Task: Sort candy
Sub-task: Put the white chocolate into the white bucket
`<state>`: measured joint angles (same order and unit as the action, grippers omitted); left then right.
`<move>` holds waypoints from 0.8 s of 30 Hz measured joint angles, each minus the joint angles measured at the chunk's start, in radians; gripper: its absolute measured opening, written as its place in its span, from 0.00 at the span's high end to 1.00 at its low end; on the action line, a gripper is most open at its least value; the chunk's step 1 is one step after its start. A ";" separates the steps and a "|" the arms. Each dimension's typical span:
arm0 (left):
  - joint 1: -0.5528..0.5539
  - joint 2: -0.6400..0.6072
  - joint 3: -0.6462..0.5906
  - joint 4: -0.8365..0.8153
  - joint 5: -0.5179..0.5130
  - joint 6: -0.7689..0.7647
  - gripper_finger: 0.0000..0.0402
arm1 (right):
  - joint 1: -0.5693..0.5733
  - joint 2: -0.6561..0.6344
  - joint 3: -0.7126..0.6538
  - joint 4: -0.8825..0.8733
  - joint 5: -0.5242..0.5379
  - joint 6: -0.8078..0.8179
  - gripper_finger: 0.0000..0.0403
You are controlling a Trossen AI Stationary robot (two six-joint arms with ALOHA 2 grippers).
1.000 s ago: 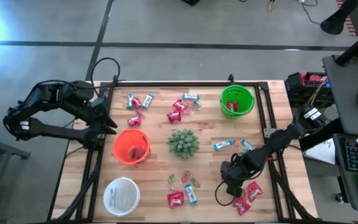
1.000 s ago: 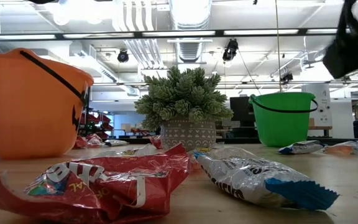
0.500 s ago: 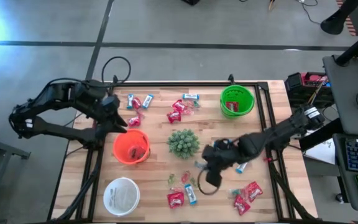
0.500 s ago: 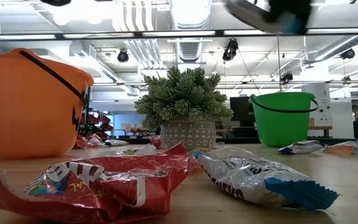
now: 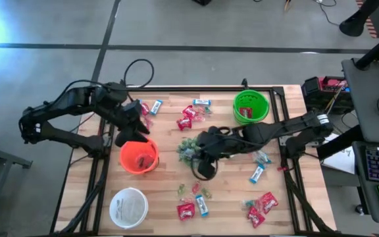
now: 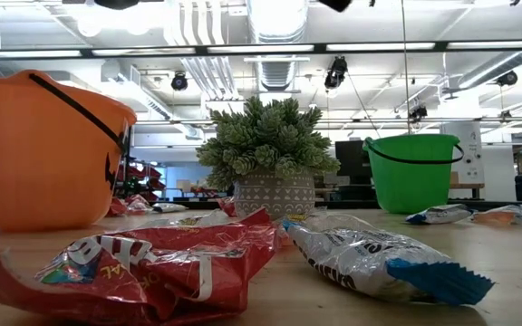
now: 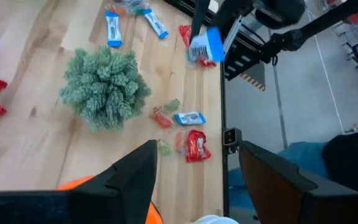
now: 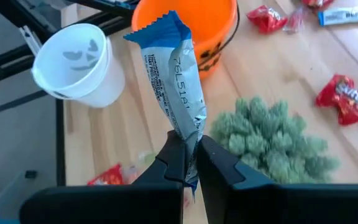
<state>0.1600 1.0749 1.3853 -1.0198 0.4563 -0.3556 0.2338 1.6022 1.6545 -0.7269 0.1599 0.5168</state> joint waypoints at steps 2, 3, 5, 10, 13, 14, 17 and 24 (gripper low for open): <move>0.000 0.015 0.000 0.000 0.000 0.025 0.48 | -0.008 0.031 0.040 -0.001 -0.002 -0.016 0.97; 0.000 0.023 0.000 0.000 0.000 0.032 0.48 | -0.012 0.045 0.063 -0.003 -0.002 -0.028 0.97; 0.000 0.038 0.000 0.000 0.000 0.041 0.49 | -0.016 0.069 0.109 -0.001 -0.002 -0.061 0.97; 0.000 0.075 0.000 0.027 0.002 0.063 0.49 | -0.033 0.135 0.226 -0.002 -0.002 -0.119 0.97; -0.003 0.098 0.000 0.056 0.041 0.075 0.49 | -0.044 0.177 0.292 -0.029 -0.003 -0.143 0.97; -0.005 0.104 0.000 0.062 0.052 0.078 0.49 | -0.048 0.192 0.315 -0.049 -0.003 -0.152 0.97; -0.016 0.119 0.000 0.078 0.060 0.086 0.49 | -0.060 0.227 0.369 -0.084 -0.003 -0.168 0.97; -0.043 0.137 0.000 0.082 0.060 0.108 0.49 | -0.088 0.275 0.421 -0.101 -0.003 -0.169 0.97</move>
<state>0.1172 1.2123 1.3853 -0.9380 0.5163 -0.2477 0.1453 1.8772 2.0760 -0.8276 0.1570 0.3482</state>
